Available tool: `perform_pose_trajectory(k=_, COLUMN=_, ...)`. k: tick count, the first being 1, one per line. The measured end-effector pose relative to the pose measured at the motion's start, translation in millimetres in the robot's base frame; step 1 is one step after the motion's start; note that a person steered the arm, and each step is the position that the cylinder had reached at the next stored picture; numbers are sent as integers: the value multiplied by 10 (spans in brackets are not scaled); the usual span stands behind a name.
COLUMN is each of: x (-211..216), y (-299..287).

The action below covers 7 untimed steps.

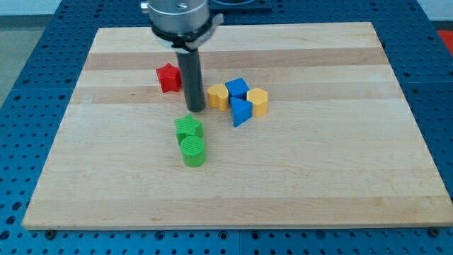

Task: Nudge the blue triangle towards the yellow hexagon

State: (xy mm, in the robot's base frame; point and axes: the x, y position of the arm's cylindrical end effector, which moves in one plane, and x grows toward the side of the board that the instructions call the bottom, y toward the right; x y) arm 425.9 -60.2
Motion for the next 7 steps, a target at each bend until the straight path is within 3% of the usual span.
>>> perform_pose_trajectory(k=2, x=363, y=483)
perform_pose_trajectory(k=5, x=868, y=566)
perform_pose_trajectory(k=7, x=860, y=922)
